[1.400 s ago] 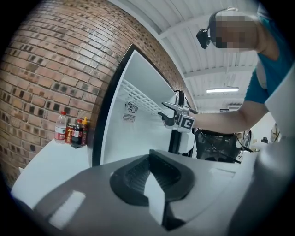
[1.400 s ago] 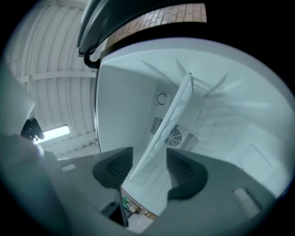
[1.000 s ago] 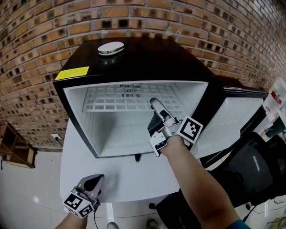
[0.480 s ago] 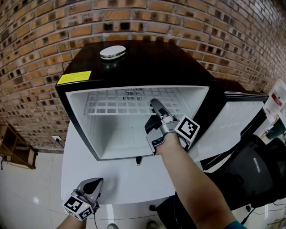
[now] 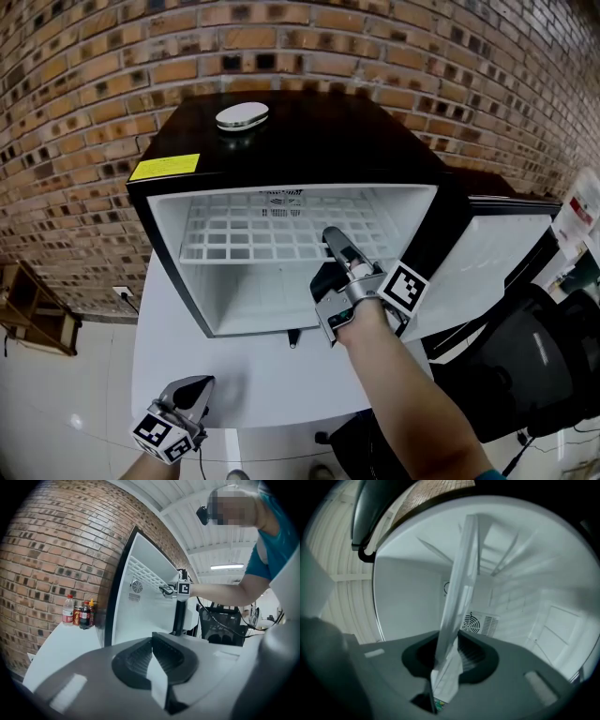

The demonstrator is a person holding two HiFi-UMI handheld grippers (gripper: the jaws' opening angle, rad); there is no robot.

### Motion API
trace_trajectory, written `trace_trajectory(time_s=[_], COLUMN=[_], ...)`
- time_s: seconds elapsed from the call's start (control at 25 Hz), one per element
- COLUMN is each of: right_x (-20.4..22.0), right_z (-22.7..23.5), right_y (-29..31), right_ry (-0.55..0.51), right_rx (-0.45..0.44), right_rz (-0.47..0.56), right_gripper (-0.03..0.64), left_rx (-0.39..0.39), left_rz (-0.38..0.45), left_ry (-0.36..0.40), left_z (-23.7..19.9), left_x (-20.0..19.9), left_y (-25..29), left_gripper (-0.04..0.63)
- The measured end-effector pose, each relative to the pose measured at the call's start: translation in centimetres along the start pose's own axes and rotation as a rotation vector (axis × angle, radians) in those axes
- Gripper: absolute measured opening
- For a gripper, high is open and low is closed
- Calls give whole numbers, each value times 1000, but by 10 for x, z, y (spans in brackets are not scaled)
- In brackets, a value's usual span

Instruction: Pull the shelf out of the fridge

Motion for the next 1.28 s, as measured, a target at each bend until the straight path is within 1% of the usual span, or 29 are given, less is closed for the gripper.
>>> trace_trajectory(time_s=[0.68,1.0,1.2,1.28], right_x=[29,44,53,55], right_z=[-17,-9,-8,-8], right_y=[-68,-100,-118,-125], right_ry=[26,75,106,101], right_rx=[-15,-10,-39,-41], right_rz=[25,28,37,39], right_gripper=[63,35,29,26], left_rx=[-24,-35,-32,-31], left_rz=[11,10,6,2], left_ry=[5,4,3,1], left_z=[5,8,15,18], left_x=[-7,-7,-5,-3], left_y=[-28,-42,-47,-49], left_gripper=[-18,-18,-18,-18])
Point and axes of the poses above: the fingertips, and each gripper's own axes: y forward along the fingers, z to its right, x out of its underside, the point moved 5 cm from there along -y, backward along the fingers, and after that the axes turned 1 degree about x, right-handed, at the moved point
